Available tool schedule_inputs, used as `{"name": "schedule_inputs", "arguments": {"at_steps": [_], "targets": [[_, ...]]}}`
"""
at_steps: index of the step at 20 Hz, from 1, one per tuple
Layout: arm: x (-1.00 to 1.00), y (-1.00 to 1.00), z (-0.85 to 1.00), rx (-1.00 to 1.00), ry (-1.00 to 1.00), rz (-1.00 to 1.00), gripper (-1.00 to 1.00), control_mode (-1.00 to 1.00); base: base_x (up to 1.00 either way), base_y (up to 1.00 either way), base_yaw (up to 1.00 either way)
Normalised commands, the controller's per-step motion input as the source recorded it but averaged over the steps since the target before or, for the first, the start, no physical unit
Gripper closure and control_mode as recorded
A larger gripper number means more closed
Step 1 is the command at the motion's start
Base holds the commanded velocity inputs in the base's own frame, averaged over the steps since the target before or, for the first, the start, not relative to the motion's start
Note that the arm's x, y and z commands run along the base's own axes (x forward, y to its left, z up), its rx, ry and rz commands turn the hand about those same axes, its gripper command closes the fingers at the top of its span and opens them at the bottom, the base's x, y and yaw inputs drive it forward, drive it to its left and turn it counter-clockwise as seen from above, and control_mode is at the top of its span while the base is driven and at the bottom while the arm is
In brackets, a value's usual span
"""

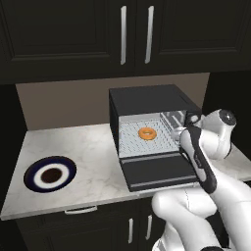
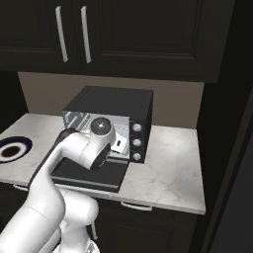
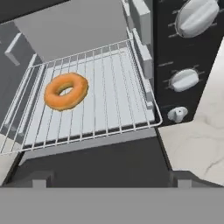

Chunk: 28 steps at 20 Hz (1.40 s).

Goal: Pick up the bagel from the plate, place it on the toaster oven rack, close the door, and set the timer.

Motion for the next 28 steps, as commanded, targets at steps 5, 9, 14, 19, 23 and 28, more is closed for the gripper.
{"name": "schedule_inputs", "arguments": {"at_steps": [5, 9, 14, 19, 23, 28], "targets": [[-0.15, -0.87, 0.12, 0.4, 0.46, -0.01, -1.0, -1.0, 0.0, 0.0, 0.0], [-0.48, -0.37, -0.52, 0.37, 0.13, 0.0, -1.0, -1.0, 0.0, 0.0, 0.0], [-0.45, -0.05, -0.76, 0.3, 0.0, 0.01, -1.0, -1.0, 0.0, 0.0, 0.0], [-0.2, 0.05, -0.82, 0.19, -0.02, 0.0, -1.0, -1.0, 0.0, 0.0, 0.0], [-0.05, 0.16, -0.57, 0.14, -0.09, 0.0, -1.0, -1.0, 0.0, 0.0, 0.0], [0.02, 0.04, -0.26, 0.12, -0.05, 0.0, -1.0, -1.0, 0.0, 0.0, 0.0]]}}
